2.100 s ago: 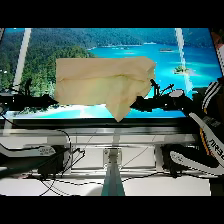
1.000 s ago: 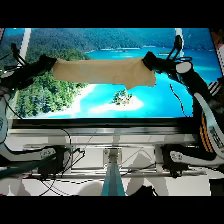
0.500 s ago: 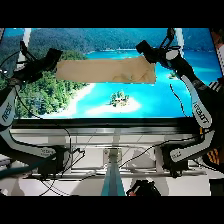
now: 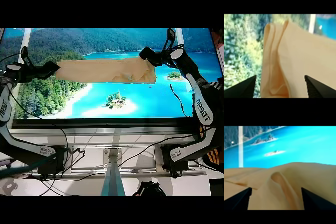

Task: Fold the clothes and pants, and hang the long-sleeved shirts on hangers.

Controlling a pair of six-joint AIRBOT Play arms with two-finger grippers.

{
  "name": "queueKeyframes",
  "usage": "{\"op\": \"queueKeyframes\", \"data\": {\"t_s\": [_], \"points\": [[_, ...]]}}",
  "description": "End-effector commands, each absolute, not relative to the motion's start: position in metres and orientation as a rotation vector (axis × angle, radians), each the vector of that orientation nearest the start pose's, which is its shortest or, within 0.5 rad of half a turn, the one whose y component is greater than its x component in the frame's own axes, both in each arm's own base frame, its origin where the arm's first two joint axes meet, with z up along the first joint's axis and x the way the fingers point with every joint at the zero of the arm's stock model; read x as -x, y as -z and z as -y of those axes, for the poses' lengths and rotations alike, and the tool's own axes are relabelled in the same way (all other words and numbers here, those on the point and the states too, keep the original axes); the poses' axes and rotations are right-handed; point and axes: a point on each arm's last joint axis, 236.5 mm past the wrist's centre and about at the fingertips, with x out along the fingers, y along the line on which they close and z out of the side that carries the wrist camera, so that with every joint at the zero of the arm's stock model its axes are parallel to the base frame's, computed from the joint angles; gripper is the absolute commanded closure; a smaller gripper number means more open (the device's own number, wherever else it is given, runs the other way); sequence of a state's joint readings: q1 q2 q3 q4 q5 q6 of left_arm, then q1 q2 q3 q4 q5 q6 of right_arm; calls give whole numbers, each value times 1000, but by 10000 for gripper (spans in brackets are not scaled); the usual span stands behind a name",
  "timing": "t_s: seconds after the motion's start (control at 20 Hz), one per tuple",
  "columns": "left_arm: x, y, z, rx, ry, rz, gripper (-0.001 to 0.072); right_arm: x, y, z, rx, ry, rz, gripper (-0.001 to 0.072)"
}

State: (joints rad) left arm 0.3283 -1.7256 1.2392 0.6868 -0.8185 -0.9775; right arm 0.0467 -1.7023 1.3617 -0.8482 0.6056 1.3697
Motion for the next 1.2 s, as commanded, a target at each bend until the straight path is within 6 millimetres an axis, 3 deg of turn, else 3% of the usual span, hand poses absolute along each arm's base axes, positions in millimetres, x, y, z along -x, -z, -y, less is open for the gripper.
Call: {"op": "queueKeyframes", "data": {"t_s": [0.0,0.1,0.2,0.25,0.35,0.4,0.45,0.55,0.7,0.9,1.0,1.15], "points": [[-493,92,-26,624,198,-1121,36,-547,27,-113,-518,-236,-921,17],[-505,86,-7,678,267,-1070,37,-546,27,-115,-516,-239,-924,18],[-504,96,4,674,284,-1095,37,-545,28,-116,-518,-242,-929,18],[-505,99,9,669,286,-1098,103,-545,27,-116,-518,-243,-930,19],[-509,97,15,653,287,-1086,396,-542,28,-118,-522,-249,-941,22],[-511,95,17,647,293,-1082,519,-539,28,-122,-537,-260,-955,58],[-512,91,19,640,299,-1075,656,-535,28,-128,-564,-277,-975,166],[-516,72,21,603,325,-1041,695,-523,24,-143,-609,-329,-1028,414],[-512,9,29,527,403,-961,696,-510,13,-170,-587,-412,-1077,703],[-462,-93,61,432,576,-903,696,-503,-3,-241,-527,-513,-1029,704],[-433,-136,73,373,637,-862,696,-495,-12,-291,-534,-546,-994,704],[-408,-187,81,299,653,-764,695,-472,-31,-370,-554,-622,-945,705]]}}
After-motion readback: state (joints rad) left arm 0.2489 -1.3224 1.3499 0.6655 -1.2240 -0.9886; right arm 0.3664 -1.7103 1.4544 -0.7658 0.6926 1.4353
